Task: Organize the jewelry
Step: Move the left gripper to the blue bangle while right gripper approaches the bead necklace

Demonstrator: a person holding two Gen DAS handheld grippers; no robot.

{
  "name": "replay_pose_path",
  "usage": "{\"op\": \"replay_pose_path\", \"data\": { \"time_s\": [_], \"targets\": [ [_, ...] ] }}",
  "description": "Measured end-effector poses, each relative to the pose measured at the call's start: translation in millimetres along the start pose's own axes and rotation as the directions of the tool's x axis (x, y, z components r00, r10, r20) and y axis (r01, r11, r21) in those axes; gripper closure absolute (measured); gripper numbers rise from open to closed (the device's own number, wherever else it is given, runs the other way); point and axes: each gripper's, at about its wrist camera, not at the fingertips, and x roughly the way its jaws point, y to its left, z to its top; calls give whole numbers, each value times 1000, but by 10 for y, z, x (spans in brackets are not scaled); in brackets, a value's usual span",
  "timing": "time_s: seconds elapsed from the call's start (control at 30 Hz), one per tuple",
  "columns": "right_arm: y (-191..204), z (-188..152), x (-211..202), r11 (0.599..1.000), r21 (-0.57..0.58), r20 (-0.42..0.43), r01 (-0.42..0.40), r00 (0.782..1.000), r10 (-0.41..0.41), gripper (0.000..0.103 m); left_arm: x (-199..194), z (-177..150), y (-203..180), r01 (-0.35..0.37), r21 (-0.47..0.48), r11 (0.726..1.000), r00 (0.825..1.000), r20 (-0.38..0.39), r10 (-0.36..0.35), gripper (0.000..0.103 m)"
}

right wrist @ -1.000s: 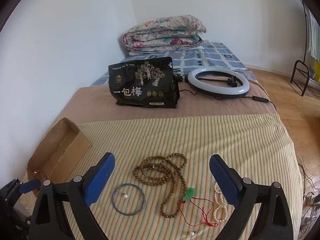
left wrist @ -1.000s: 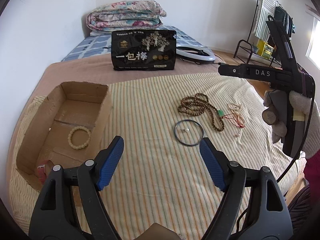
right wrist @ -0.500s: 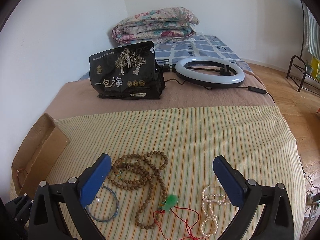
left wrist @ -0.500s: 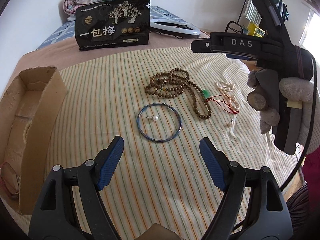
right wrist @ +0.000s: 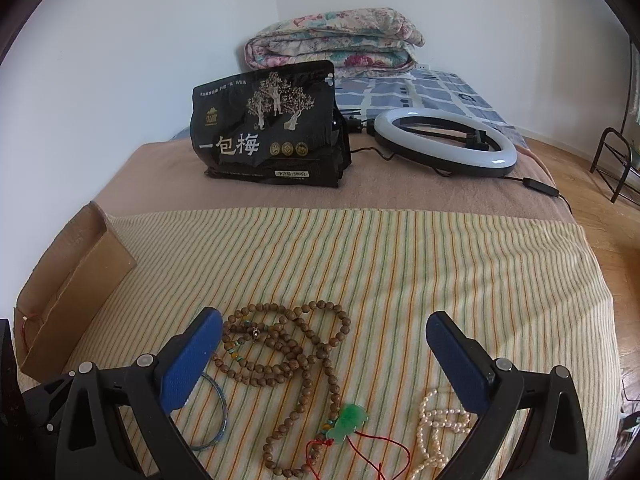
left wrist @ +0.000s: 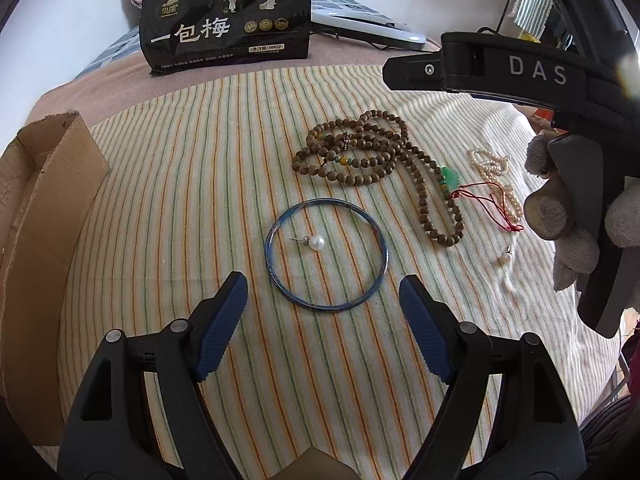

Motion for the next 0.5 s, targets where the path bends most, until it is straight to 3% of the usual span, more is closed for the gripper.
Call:
{"op": "replay_pose_path", "data": {
  "time_s": [0.5],
  "targets": [
    [72, -151, 539, 1000, -11, -187, -3, 982, 1, 0, 61, 73, 81, -8, -30, 1000, 1000, 25, 9, 23]
  ]
}}
